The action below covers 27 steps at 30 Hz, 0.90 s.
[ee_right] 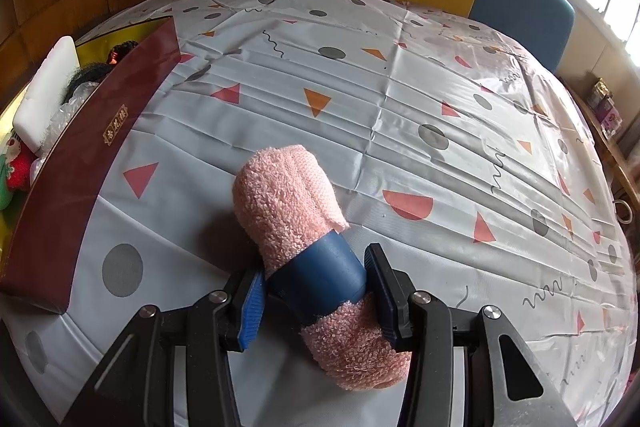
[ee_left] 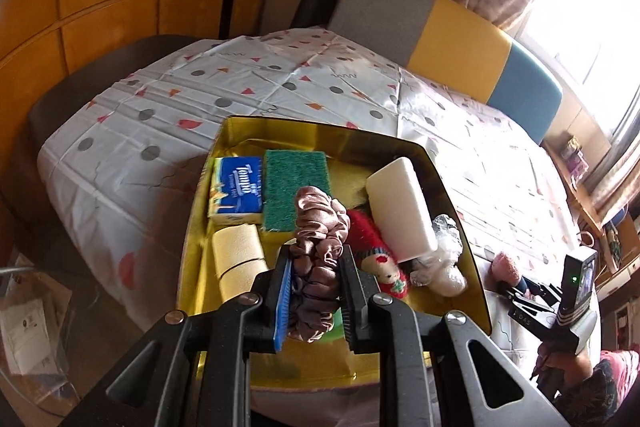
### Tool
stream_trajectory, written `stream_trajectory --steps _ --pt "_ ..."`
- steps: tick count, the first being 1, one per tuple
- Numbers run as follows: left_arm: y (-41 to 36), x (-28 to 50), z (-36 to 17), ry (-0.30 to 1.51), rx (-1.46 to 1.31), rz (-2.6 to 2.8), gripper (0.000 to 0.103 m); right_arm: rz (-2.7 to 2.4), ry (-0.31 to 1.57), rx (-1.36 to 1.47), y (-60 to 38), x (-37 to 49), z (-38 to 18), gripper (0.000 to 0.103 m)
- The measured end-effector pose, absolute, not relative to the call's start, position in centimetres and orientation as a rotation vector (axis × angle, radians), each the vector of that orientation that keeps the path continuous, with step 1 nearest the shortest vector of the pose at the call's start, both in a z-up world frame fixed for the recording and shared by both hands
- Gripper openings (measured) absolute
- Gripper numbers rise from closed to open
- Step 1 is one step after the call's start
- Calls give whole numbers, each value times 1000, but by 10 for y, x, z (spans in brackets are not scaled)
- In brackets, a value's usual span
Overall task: Organize soft objects
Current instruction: 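Carry the scrunchie into the tray and open the left tool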
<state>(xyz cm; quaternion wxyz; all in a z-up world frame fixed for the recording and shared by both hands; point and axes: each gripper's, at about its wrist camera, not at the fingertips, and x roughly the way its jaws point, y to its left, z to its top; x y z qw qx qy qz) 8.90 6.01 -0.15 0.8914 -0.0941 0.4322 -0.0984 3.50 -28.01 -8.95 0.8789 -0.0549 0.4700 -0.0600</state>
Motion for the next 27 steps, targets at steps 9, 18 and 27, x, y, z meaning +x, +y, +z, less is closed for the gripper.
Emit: stream_trajectory --steps 9,18,27 --pt "34 124 -11 928 -209 -225 20 -127 976 -116 -280 34 -90 48" --pt "20 164 -46 1018 -221 -199 21 -128 976 -117 -280 34 -90 48" --pt "15 161 -59 1033 -135 -145 40 -130 975 -114 -281 34 -90 48"
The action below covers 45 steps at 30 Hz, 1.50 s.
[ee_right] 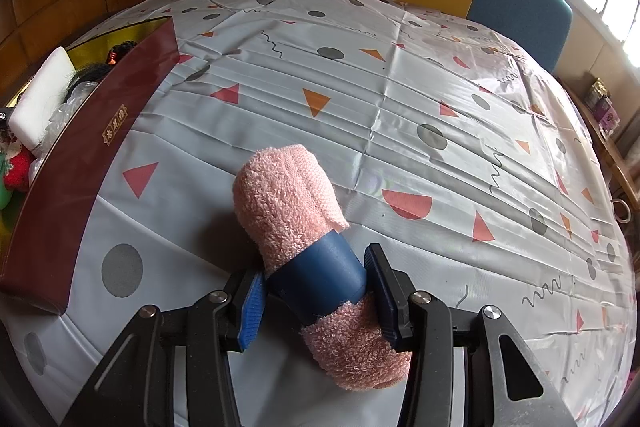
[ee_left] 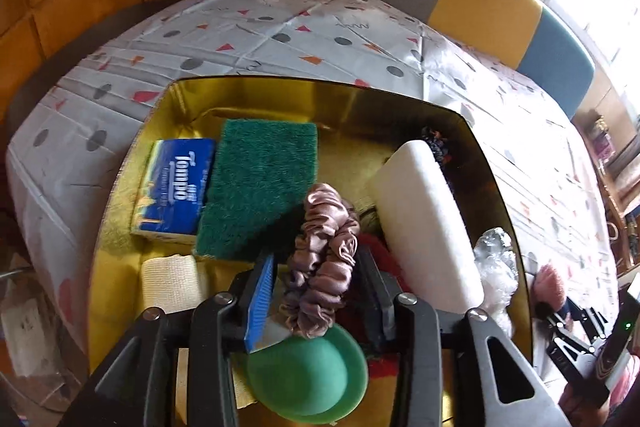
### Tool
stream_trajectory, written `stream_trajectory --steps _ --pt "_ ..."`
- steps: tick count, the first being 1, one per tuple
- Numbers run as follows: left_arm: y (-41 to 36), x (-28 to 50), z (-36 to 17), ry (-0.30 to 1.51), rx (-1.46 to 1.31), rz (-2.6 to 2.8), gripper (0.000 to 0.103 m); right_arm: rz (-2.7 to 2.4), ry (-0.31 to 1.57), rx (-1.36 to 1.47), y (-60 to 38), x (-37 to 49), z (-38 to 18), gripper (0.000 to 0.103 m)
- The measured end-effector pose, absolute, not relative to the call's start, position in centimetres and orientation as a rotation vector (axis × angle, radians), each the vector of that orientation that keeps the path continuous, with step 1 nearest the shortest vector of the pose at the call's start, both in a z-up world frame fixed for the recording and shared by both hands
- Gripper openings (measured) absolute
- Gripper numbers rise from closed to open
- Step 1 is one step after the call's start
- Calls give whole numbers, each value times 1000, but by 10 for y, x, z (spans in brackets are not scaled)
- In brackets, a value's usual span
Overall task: Organize soft objects
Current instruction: 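Carry the scrunchie into the tray and open the left tool, then carry the pink towel roll into the tray and open the right tool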
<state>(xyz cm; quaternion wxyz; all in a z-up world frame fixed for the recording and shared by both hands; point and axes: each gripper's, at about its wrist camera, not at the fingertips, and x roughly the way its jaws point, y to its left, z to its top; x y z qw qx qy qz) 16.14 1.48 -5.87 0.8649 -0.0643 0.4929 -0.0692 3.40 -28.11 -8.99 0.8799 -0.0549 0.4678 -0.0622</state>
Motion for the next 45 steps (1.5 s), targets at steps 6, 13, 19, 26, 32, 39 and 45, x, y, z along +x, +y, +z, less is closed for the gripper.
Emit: stream_trajectory --steps 6,13,19,26,32,39,45 --pt "19 141 -47 981 -107 -107 42 -133 972 -117 -281 33 -90 48" --pt "26 112 -28 891 -89 -80 46 -147 965 -122 -278 32 -91 48" --pt "32 91 -8 817 -74 -75 47 -161 960 -130 -276 31 -91 48" --pt "44 72 7 780 -85 -69 49 -180 954 -139 -274 30 -91 48" --pt "61 62 6 782 -102 -41 49 -201 951 -154 -270 30 -92 47" --pt "89 51 3 785 -117 11 50 -241 952 -170 -265 29 -90 46" --pt "112 43 -5 800 -147 50 50 -222 968 -105 -263 25 -80 45"
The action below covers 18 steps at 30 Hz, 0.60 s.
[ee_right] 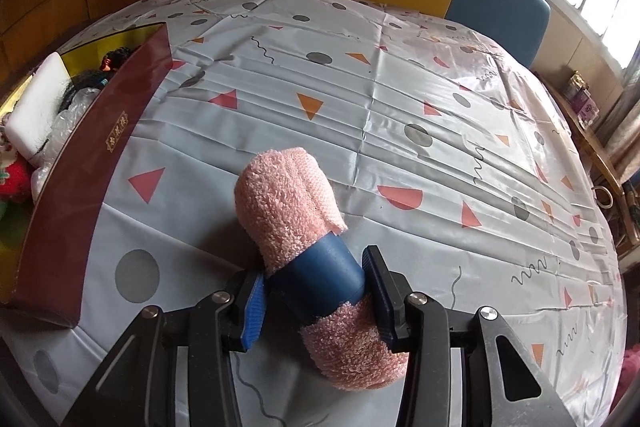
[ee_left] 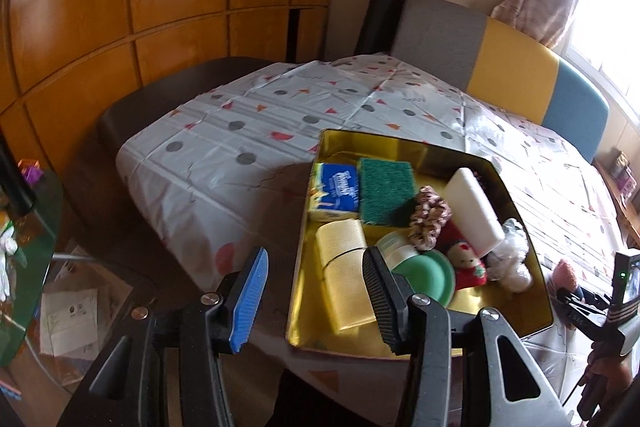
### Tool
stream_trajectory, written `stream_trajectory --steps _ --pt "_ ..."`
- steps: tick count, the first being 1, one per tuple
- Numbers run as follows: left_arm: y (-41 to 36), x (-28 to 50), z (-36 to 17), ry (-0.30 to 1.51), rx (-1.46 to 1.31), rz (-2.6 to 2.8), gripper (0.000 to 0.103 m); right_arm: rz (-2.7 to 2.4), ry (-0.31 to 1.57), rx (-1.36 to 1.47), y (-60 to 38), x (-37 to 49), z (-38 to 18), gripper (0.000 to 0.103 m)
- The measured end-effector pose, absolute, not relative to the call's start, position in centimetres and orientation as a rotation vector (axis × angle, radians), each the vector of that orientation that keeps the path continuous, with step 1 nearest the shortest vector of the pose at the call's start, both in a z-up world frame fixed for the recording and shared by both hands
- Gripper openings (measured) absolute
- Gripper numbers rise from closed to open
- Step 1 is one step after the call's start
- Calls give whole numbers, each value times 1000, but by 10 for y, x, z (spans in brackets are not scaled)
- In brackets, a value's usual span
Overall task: Organize soft objects
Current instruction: 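Carry the pink towel roll into the tray and open the right tool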
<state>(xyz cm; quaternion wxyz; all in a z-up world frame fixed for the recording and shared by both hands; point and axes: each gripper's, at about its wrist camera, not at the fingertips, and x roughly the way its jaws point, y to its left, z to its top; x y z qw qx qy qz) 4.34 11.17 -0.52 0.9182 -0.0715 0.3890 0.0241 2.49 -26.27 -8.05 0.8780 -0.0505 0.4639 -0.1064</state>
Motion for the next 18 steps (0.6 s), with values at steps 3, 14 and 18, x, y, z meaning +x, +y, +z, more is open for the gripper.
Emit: stream_trajectory --steps 3,14,18 --pt "123 42 -10 809 -170 74 50 -203 959 -88 -257 21 -74 45" --pt "136 39 -13 808 -204 102 50 36 790 -57 -197 6 -9 45" --pt "131 38 -10 799 -191 90 50 207 752 -108 -147 10 9 45"
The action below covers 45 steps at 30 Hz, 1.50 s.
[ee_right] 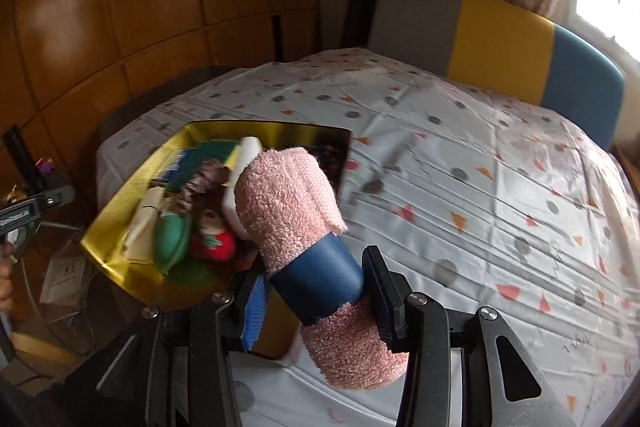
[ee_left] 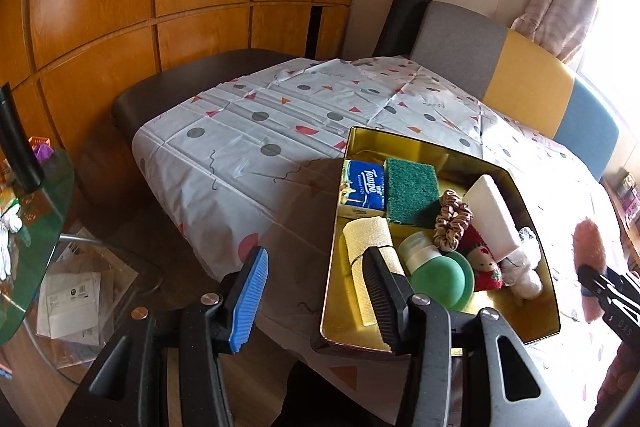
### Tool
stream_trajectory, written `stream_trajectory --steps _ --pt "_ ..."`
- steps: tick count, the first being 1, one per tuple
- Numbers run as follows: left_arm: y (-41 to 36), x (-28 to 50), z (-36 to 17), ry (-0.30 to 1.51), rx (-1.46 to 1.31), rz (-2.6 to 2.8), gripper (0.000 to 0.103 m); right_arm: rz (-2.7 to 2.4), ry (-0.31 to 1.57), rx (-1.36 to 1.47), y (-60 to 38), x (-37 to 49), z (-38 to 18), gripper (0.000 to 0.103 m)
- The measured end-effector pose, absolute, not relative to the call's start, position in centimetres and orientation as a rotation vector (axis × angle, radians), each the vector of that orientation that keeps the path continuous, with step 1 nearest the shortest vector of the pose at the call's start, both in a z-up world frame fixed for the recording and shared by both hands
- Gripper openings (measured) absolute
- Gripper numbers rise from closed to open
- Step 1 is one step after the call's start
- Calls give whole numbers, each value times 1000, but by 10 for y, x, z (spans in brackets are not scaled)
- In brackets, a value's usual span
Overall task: Organize soft objects
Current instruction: 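Carry the pink towel roll into the tray and open the right tool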
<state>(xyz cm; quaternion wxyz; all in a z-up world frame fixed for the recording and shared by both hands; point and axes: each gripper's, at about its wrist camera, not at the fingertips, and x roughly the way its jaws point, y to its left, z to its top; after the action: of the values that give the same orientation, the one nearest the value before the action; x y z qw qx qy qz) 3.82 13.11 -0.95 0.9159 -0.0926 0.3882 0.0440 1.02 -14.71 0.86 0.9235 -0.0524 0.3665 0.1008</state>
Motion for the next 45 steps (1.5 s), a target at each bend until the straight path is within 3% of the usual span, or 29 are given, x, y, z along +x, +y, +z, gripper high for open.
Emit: stream_trajectory --steps 16,32,39,45 --pt "112 37 -5 789 -127 63 52 272 947 -270 -68 48 -66 51" --pt "104 29 2 759 -99 85 56 264 867 -182 -80 27 -49 69" --pt "100 21 11 720 -86 105 60 231 772 -163 -80 7 -29 83" --pt "98 12 19 684 -77 126 60 164 681 -138 -78 -11 -14 88"
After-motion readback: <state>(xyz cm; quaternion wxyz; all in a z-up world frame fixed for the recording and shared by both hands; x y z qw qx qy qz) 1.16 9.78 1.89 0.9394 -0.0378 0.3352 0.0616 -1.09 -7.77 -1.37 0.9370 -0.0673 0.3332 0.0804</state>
